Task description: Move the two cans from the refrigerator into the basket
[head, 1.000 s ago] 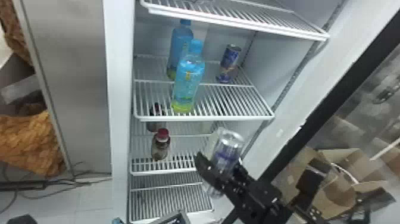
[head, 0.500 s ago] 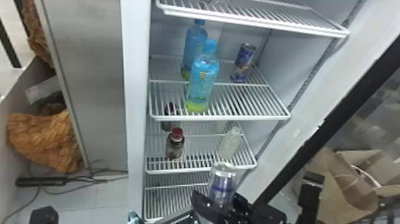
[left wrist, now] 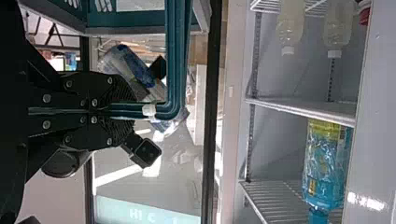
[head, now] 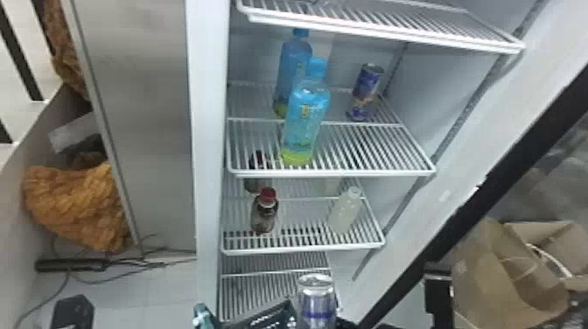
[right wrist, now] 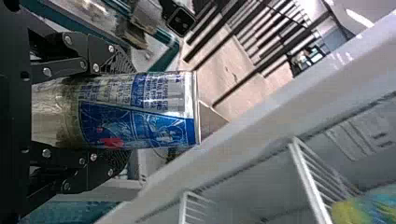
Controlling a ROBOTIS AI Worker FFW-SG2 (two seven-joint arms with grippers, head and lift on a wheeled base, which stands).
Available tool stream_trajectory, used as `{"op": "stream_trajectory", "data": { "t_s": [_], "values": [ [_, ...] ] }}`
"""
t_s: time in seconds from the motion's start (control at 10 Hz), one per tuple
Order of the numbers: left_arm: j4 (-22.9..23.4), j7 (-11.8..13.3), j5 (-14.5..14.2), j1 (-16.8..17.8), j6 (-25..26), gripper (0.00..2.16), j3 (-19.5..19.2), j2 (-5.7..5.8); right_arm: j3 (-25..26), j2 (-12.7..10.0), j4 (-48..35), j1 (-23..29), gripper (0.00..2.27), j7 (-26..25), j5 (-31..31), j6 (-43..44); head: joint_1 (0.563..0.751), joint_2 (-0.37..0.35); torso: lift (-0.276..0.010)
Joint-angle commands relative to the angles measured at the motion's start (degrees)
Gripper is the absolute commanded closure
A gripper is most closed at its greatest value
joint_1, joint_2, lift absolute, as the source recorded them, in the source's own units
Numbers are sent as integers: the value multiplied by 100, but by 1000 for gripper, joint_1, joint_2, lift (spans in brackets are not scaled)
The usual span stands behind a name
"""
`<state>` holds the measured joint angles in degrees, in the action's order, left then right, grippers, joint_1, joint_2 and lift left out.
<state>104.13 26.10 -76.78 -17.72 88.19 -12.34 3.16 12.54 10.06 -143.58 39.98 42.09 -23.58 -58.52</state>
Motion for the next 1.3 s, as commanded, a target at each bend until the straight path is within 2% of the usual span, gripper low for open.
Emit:
{"op": "stream_trajectory", "data": {
  "t_s": [0.0,0.2,0.5,0.7,1.0,1.2],
  "values": [
    [0,0,0,15,-2,1197,0,0,-135,119,176,-258,1047,203,142,-307,695,-251,-35],
    [0,0,0,15,-16,1197,0,0,-272,145,359,-441,1023,405,222,-448,695,-234,-35],
    [0,0,0,15,-16,1197,0,0,-397,189,584,-624,363,634,267,-560,695,-205,-35],
    [0,0,0,15,-16,1197,0,0,-306,180,556,-624,150,634,290,-546,695,-201,-35],
    [0,0,-12,15,-16,1197,0,0,288,66,415,-624,107,528,450,-12,695,-232,-35],
    [0,0,-12,-13,-16,1197,11,0,585,-22,401,-694,108,361,439,382,695,-283,-35]
  ]
}}
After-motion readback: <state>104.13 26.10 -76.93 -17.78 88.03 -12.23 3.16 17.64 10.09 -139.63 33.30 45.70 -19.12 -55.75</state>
